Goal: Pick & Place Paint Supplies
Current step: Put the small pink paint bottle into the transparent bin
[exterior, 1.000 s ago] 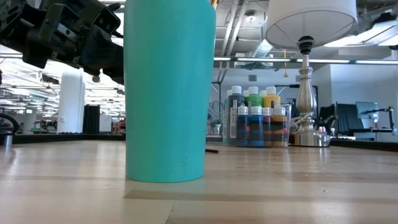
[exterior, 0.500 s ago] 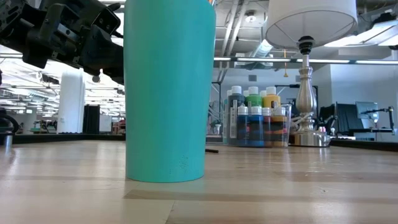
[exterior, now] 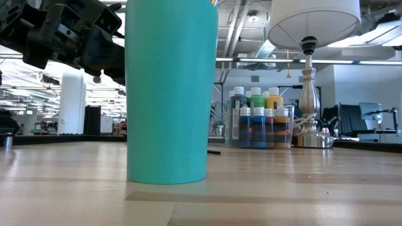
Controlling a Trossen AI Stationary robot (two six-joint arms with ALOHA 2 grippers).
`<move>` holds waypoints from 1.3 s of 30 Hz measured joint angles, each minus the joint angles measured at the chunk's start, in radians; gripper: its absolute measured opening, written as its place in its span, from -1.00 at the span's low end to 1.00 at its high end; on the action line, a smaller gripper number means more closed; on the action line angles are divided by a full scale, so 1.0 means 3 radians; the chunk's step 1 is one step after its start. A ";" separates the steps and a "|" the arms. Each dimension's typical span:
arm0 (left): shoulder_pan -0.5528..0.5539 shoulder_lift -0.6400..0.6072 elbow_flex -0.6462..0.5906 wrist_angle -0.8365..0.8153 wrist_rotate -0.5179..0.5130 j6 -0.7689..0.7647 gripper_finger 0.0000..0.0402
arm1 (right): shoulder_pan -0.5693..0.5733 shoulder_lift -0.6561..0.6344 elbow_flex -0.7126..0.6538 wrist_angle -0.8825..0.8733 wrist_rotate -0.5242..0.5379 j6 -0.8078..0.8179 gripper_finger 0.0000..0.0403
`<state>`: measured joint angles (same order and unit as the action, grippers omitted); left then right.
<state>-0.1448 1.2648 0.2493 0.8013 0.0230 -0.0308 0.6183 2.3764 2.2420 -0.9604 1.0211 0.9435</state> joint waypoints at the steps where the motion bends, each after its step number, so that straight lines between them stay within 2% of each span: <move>1: 0.0000 0.0000 0.0000 0.0000 -0.0001 -0.0001 -0.40 | 0.0006 0.0000 0.0047 0.0001 0.0044 -0.0071 -0.25; 8: 0.0001 0.0000 0.0000 0.0000 -0.0001 0.0000 -0.40 | 0.0054 -0.0010 0.0382 0.0319 0.0412 -0.0997 -0.07; 15: 0.0001 0.0000 0.0000 0.0001 -0.0001 0.0000 -0.40 | 0.0007 -0.0089 0.0378 0.0773 0.0468 -0.1866 0.00; 18: 0.0001 0.0000 -0.0001 0.0001 -0.0001 0.0000 -0.40 | -0.0082 -0.0083 0.0367 0.1245 0.0064 -0.2277 -0.02; 22: 0.0001 0.0000 0.0000 -0.0004 -0.0001 -0.0001 -0.40 | -0.0179 -0.0004 0.0372 0.2087 -0.0807 -0.3040 -0.07; 24: 0.0001 0.0000 -0.0001 -0.0015 -0.0001 -0.0005 -0.40 | -0.0193 0.0015 0.0360 0.2195 -0.0947 -0.3297 -0.09; 28: 0.0001 0.0001 -0.0001 -0.0055 -0.0001 -0.0051 -0.40 | -0.0215 -0.0121 0.0360 0.2233 -0.0931 -0.3636 -0.12; 30: 0.0000 0.0029 -0.0001 -0.0057 -0.0001 -0.0078 -0.40 | -0.0282 -0.0211 0.0372 0.2354 -0.1124 -0.3781 -0.13; 32: 0.0001 0.0063 -0.0001 -0.0053 -0.0001 -0.0089 -0.40 | -0.0367 -0.0253 0.0372 0.2462 -0.1561 -0.3885 -0.15; 36: 0.0001 0.0151 -0.0001 -0.0053 -0.0025 -0.0089 -0.40 | -0.0549 -0.0233 0.0364 0.2594 -0.2868 -0.3948 -0.17; 37: 0.0001 0.0169 -0.0001 -0.0054 -0.0045 -0.0089 -0.40 | -0.0586 -0.0233 0.0364 0.2589 -0.3060 -0.3963 -0.18; 39: 0.0001 0.0205 -0.0001 -0.0047 -0.0074 -0.0088 -0.40 | -0.0663 -0.0237 0.0364 0.2565 -0.3224 -0.3998 -0.19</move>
<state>-0.1444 1.3262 0.2489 0.7871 0.0009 -0.0573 0.4193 2.3052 2.3512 -0.1910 0.0538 -0.2558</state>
